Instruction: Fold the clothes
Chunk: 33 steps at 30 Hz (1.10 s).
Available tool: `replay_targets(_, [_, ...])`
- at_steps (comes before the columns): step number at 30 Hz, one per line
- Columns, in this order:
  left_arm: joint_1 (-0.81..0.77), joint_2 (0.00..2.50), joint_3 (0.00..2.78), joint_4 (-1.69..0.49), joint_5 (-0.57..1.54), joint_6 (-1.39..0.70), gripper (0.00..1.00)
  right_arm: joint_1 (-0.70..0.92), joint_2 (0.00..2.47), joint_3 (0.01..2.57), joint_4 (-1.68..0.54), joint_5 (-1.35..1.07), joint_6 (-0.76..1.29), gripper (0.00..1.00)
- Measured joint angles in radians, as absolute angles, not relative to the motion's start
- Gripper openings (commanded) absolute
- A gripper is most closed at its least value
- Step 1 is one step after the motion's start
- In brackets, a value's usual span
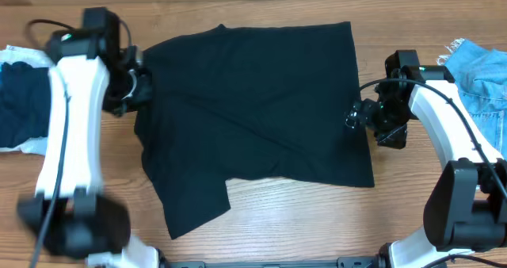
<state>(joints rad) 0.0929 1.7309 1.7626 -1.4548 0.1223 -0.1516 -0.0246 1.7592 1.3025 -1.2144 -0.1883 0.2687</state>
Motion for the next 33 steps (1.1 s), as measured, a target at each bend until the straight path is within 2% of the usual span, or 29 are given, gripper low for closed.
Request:
replay_targets(6, [0.091,1.291,1.721,-1.493,0.062,-0.189,0.19,-0.025,1.759,1.302,-1.234,-0.240,0.268,0.95])
replay_targets(11, [0.091,1.079,1.409,-1.451,0.052,-0.242,0.25,-0.025,1.759,1.283,-1.233,-0.256,0.267,0.95])
replay_targets(14, [0.091,1.027,1.149,-1.363,0.138,-0.260,0.26,-0.025,1.759,1.271,-1.221,-0.258,0.265,0.95])
replay_targets(21, [0.091,1.029,0.799,-1.217,0.326,-0.281,0.29,-0.025,1.759,1.269,-1.187,-0.258,0.263,0.95])
replay_targets(29, [0.091,1.032,0.731,-1.164,0.355,-0.335,0.26,-0.025,1.759,1.269,-1.162,-0.268,0.260,0.93])
replay_targets(33, [0.091,1.032,0.730,-1.111,0.321,-0.368,0.24,-0.017,1.759,1.269,-1.161,-0.378,0.178,0.90])
